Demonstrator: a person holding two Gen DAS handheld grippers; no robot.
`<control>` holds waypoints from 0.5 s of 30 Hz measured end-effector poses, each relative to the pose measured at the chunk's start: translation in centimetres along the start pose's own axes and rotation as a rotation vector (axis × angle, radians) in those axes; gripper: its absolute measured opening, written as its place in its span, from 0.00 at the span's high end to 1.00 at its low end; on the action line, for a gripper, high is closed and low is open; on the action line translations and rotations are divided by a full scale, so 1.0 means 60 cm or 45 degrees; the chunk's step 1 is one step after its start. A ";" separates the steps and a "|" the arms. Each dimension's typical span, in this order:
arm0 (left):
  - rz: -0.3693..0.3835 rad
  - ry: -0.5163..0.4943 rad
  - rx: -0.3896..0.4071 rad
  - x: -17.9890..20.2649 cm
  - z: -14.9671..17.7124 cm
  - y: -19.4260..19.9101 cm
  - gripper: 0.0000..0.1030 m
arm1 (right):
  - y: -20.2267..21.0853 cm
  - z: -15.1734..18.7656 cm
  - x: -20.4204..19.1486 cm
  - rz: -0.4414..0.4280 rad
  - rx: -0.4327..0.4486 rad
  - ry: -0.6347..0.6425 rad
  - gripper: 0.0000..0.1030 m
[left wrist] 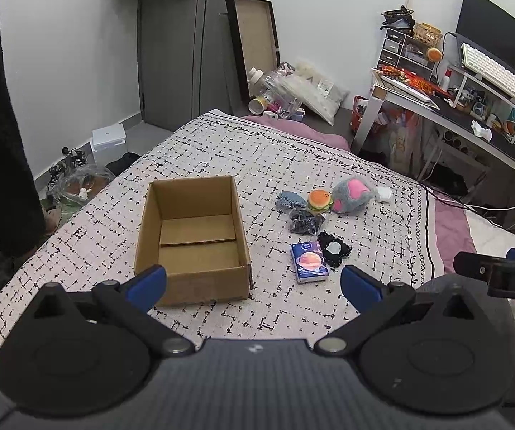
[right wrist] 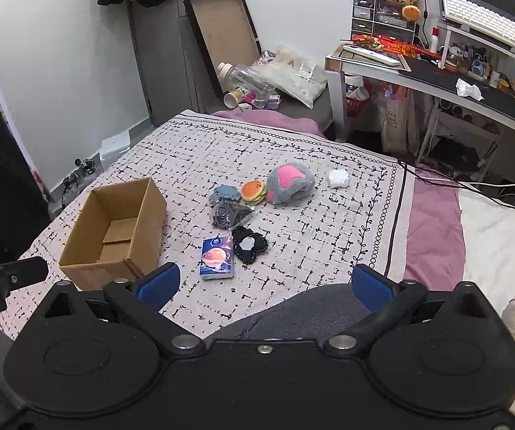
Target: Organize soft objects
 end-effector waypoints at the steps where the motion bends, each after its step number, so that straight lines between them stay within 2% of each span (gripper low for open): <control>1: -0.005 -0.001 0.002 0.000 0.000 0.000 0.00 | -0.001 0.000 -0.001 -0.002 0.000 0.001 0.00; 15: -0.010 -0.001 0.002 0.001 0.000 -0.004 0.00 | 0.001 -0.004 0.000 -0.004 0.007 0.007 0.00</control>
Point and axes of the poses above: each gripper's, at about its wrist camera, not at the fingertips, and y roughly against the way its jaws point, x to its right, z to its underside, the point moved 9 cm from there along -y, roughly the way its jaws point, and after that the axes turned 1 degree about -z, right-handed, at the moved point
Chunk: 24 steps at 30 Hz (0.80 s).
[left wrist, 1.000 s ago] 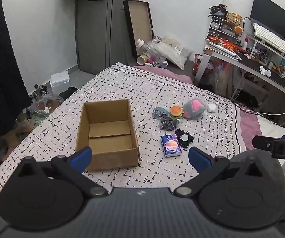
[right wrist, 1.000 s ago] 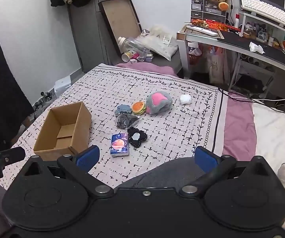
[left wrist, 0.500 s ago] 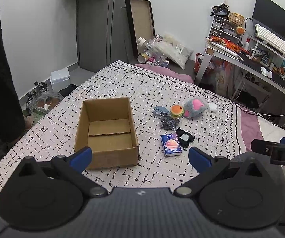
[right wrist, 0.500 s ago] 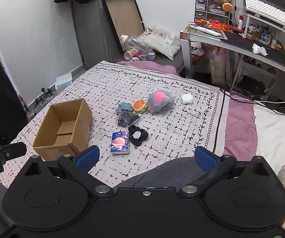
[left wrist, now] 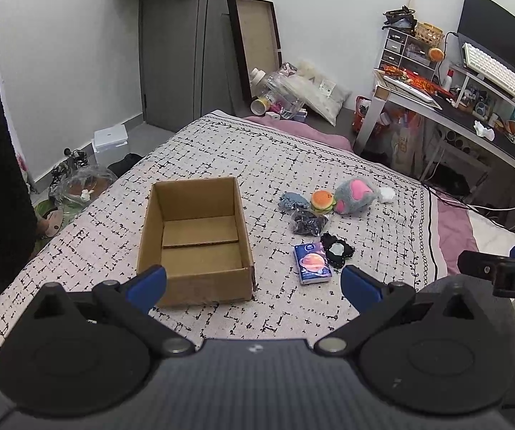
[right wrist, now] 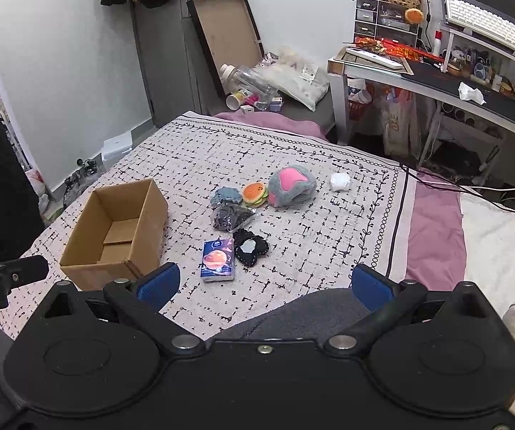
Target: Organize soft objects
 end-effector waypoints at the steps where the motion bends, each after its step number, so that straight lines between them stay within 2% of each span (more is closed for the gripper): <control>1: 0.000 0.001 0.001 0.000 0.000 0.000 0.00 | 0.000 -0.001 0.000 0.002 0.001 0.000 0.00; 24: -0.016 0.007 0.005 -0.007 0.002 0.002 0.00 | 0.005 -0.006 -0.006 -0.006 0.025 0.001 0.00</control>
Point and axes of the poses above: each gripper's, at about its wrist camera, not at the fingertips, and y roughly against the way its jaws point, x to its right, z to its underside, the point moved 9 cm from there along -y, roughly the way its jaws point, and after that the axes turned 1 degree about -z, right-handed, at the moved point
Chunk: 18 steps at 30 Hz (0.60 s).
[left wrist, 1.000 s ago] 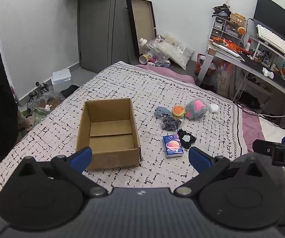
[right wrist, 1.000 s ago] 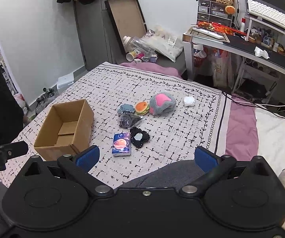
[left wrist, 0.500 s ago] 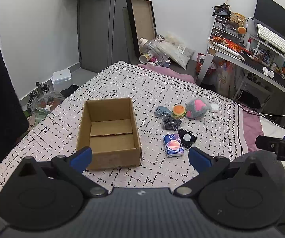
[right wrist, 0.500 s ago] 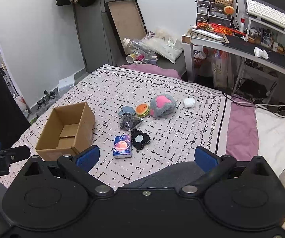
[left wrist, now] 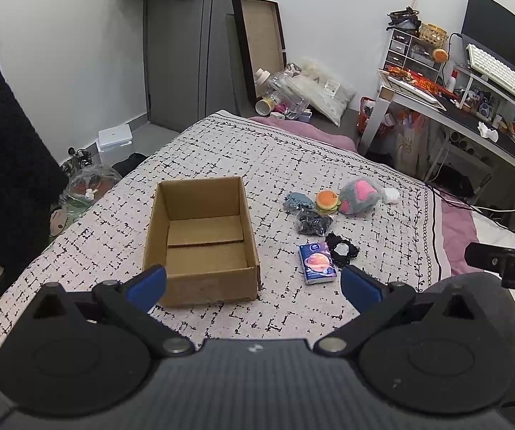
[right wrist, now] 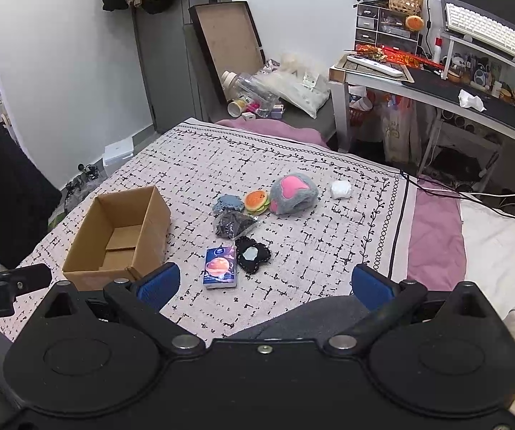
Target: Organize soft objects
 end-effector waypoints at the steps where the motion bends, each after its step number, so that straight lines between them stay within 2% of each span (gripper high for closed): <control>1: -0.001 0.001 0.002 -0.001 0.000 0.000 0.00 | 0.000 -0.001 0.000 -0.001 0.001 0.001 0.00; 18: -0.012 0.020 0.030 -0.005 -0.004 -0.006 0.00 | -0.008 -0.012 -0.020 -0.095 0.036 0.034 0.00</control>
Point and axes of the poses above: each gripper's, at about its wrist camera, not at the fingertips, and y roughly against the way its jaws point, x to its right, z to its underside, the point moved 9 cm from there along -y, roughly the way its jaws point, and after that the axes turned 1 degree about -z, right-handed, at the moved point
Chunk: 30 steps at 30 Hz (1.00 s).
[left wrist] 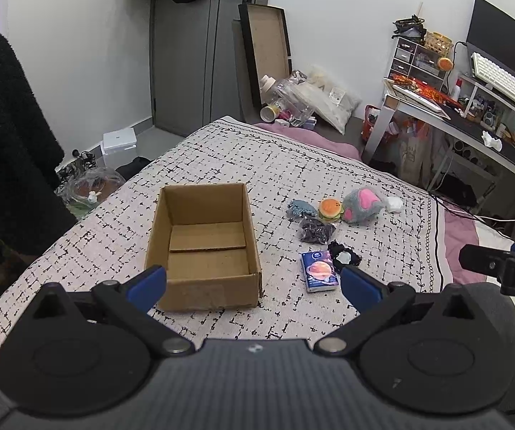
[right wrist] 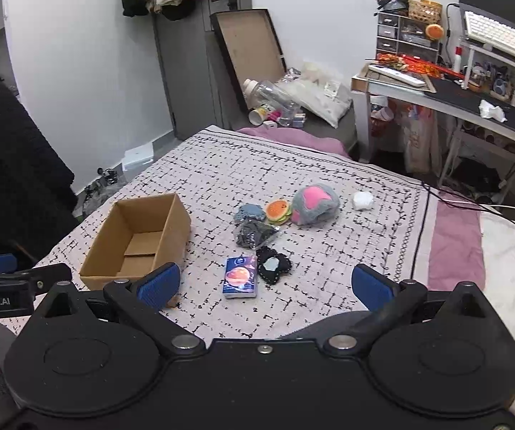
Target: Organize soft objects
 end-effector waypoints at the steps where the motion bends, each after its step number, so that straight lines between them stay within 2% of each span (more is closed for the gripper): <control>1: -0.003 0.001 -0.002 0.000 0.001 -0.005 0.00 | -0.005 0.001 0.001 -0.008 -0.002 0.003 0.00; 11: 0.064 0.059 0.017 0.014 -0.012 -0.056 0.01 | -0.062 0.001 0.021 -0.070 -0.037 -0.013 0.00; 22: 0.127 0.089 0.011 0.066 -0.023 -0.135 0.03 | -0.143 -0.014 0.074 -0.131 -0.085 -0.136 0.01; 26: 0.130 0.101 -0.008 0.084 -0.028 -0.170 0.11 | -0.185 -0.012 0.087 -0.182 -0.143 -0.231 0.08; 30: 0.130 0.084 -0.043 0.103 -0.026 -0.213 0.17 | -0.227 -0.006 0.099 -0.202 -0.182 -0.278 0.09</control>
Point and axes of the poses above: each gripper's, at about its wrist camera, not at the fingertips, and y roughly against the way its jaws point, x to its right, z to its underside, the point moved 9 cm from there along -y, roughly the way its jaws point, and after that the axes turned 1 degree about -z, right-handed, at the moved point
